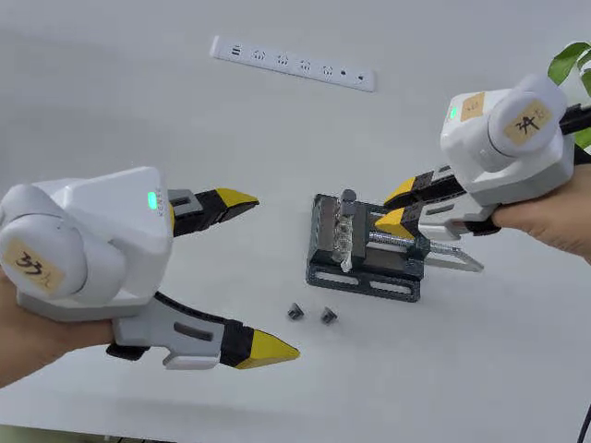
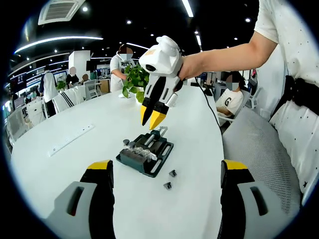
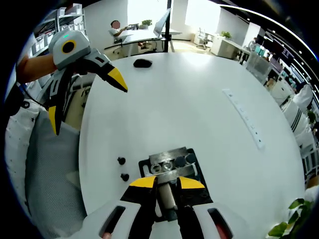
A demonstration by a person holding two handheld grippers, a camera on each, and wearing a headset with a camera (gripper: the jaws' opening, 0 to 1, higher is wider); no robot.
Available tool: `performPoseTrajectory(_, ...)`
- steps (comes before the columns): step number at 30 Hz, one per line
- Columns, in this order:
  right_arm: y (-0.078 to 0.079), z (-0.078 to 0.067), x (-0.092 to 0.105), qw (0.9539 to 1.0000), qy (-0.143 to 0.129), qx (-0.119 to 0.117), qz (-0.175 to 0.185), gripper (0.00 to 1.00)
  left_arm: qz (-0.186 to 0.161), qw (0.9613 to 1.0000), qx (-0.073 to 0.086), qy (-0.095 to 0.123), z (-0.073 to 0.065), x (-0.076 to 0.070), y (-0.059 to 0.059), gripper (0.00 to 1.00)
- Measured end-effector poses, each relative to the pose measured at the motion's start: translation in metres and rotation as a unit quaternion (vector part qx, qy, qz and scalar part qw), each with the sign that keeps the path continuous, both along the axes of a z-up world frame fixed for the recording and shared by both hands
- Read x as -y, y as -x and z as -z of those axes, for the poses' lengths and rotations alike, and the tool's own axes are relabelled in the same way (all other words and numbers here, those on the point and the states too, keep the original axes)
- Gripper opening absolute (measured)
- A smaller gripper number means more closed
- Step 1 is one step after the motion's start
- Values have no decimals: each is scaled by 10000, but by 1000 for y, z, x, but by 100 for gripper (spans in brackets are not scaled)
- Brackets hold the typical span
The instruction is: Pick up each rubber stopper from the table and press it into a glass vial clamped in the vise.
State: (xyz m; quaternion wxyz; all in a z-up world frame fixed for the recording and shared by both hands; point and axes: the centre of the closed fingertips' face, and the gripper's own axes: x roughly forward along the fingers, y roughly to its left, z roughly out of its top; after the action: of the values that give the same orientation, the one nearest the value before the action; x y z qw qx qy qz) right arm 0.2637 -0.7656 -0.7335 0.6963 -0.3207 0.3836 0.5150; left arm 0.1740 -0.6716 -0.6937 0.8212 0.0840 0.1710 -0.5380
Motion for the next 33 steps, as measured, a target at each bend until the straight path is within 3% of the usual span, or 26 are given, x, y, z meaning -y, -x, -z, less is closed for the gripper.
performPoseTrajectory(5, 4, -1, 6, 9999, -99, 43, 128, 15, -26, 10000, 10, -33, 0, -4, 1, 88)
performPoseTrajectory(15, 27, 0, 9, 9975, -615, -85, 342, 29, -48, 9999, 30, -87, 0, -9, 5, 88)
performPoseTrajectory(27, 62, 9, 9, 9912, -1231, -186, 444, 50, -66, 9999, -31, -85, 3, -9, 8, 90)
performPoseTrajectory(33, 77, 14, 7, 9876, -1462, -231, 522, 54, -83, 9999, -86, -72, 4, -8, 8, 89)
